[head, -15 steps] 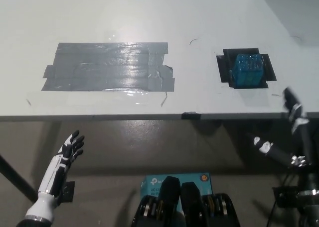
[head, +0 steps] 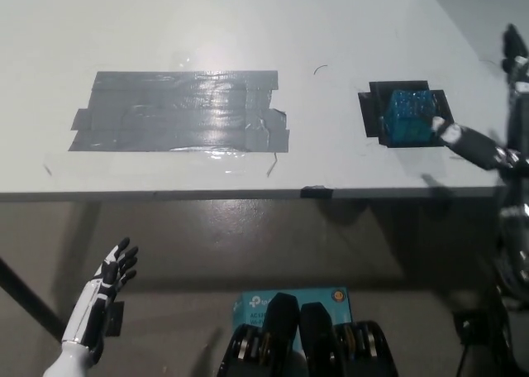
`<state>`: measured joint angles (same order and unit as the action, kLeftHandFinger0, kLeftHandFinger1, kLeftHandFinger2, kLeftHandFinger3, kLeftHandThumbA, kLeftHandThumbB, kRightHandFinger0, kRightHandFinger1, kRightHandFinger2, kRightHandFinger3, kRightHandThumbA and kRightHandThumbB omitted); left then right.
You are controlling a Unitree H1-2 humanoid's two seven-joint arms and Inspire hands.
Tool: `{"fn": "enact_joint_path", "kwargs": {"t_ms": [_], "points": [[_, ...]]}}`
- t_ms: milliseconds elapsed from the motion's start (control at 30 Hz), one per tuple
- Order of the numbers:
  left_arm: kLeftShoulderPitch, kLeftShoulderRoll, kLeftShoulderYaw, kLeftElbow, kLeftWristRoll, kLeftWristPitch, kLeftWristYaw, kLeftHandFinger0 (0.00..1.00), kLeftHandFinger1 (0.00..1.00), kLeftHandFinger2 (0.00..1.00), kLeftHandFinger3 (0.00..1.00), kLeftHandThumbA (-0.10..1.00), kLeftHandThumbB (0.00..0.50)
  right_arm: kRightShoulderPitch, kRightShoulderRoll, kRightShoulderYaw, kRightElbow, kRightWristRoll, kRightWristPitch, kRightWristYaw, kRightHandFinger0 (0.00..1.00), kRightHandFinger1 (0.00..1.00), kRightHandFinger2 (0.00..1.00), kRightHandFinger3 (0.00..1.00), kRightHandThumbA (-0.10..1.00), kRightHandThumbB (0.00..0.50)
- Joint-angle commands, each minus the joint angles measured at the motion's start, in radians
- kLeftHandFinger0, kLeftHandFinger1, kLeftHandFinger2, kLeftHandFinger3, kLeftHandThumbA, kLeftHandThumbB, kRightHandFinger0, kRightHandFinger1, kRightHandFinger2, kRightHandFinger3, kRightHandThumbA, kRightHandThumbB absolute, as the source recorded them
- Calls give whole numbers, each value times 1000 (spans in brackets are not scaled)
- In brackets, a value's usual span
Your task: A rubick's cube is kept in the black marked spot on the table and the robot uses its right arm to pick it up and hands it to a person
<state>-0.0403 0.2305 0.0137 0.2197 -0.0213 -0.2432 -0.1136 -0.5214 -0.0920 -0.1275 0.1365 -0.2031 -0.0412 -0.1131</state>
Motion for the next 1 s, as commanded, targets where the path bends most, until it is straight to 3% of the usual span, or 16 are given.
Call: {"fn": "enact_joint_path", "kwargs": {"t_ms": [0, 67, 167, 300, 400, 567, 967], "points": [[-8, 7, 10, -24, -4, -45, -4, 1000, 1000, 1000, 1000, 1000, 201, -120, -10, -6, 158, -11, 42, -60, 1000, 1000, 1000, 1000, 950, 368], [-9, 8, 9, -24, -2, -47, -4, 1000, 1000, 1000, 1000, 1000, 209, -157, -12, -1, 232, -12, 33, -71, 1000, 1000, 1000, 1000, 914, 369], [-18, 10, 8, -22, -8, -47, -10, 1000, 1000, 1000, 1000, 1000, 230, -214, -18, 9, 369, -12, 7, -87, 1000, 1000, 1000, 1000, 885, 419], [-19, 10, 9, -37, -11, -28, -12, 1000, 1000, 1000, 1000, 1000, 230, -255, -20, 20, 494, -7, -18, -100, 1000, 1000, 1000, 1000, 891, 446], [-19, 11, 9, -34, -8, -40, -11, 1000, 1000, 1000, 1000, 1000, 230, -277, -21, 29, 565, -5, -16, -107, 1000, 1000, 1000, 1000, 899, 443], [-20, 13, 9, -42, -2, -32, -10, 1000, 1000, 1000, 1000, 1000, 234, -312, -22, 27, 679, 17, -43, -118, 1000, 1000, 1000, 1000, 820, 429], [-33, 13, 11, -28, 3, -39, -7, 1000, 1000, 1000, 1000, 1000, 253, -374, -29, 18, 869, 41, -93, -139, 1000, 1000, 1000, 1000, 847, 439]]}}
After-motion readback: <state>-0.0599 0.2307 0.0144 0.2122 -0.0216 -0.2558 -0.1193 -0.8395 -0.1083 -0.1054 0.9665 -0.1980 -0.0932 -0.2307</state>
